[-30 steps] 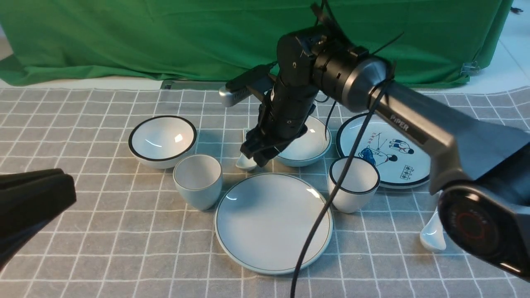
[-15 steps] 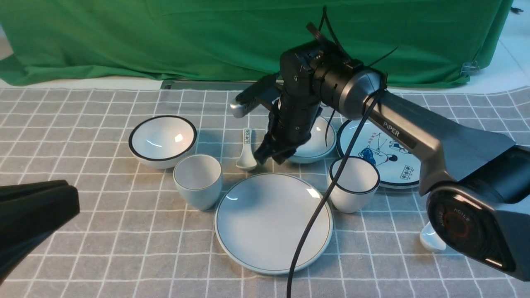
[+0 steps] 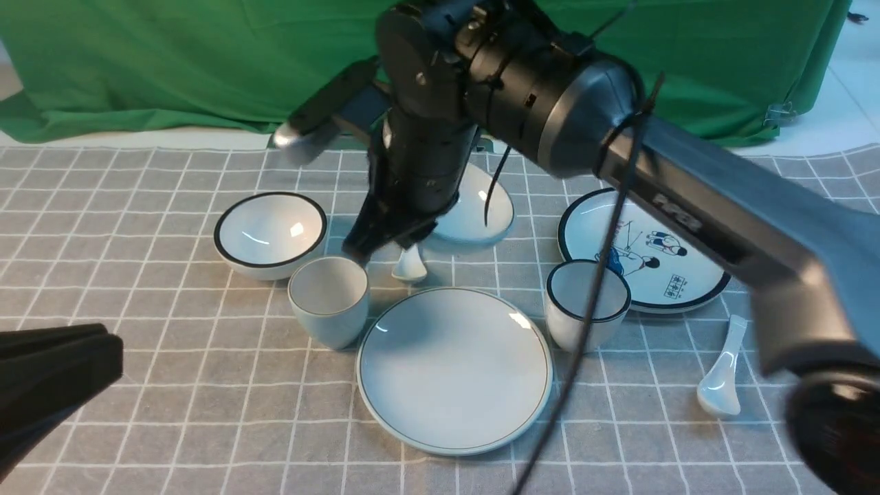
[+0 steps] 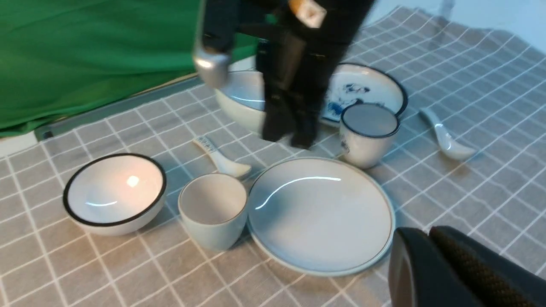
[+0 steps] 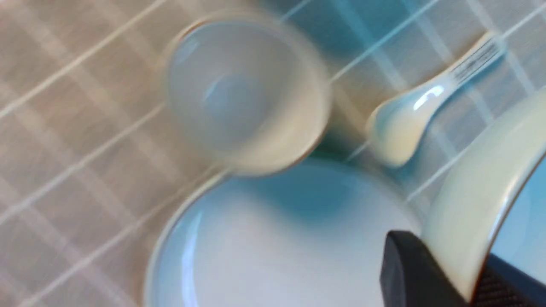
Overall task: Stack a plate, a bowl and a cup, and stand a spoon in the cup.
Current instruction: Use the right arm to put the blue rice bowl into the blue large plate in the middle
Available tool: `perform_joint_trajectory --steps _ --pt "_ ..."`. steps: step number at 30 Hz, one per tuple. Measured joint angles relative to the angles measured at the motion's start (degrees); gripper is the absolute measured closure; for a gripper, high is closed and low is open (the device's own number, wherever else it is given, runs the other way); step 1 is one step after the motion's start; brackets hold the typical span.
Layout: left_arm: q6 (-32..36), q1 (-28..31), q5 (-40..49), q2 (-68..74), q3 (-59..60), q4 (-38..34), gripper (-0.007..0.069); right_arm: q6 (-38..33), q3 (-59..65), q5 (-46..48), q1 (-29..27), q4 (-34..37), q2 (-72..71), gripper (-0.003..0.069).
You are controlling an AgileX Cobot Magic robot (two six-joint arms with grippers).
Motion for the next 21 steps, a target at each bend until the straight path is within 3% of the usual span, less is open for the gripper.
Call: perform_joint_trajectory --steps 8,21 --pt "-0.2 0.0 0.8 0.0 0.0 0.2 0.0607 6.1 25.3 -5.2 5.1 -2.6 -5.6 0.0576" --pt "-0.2 0.0 0.8 0.0 0.0 0.2 0.0607 9.3 28.5 -14.3 6.5 -2.4 -6.2 0.0576"
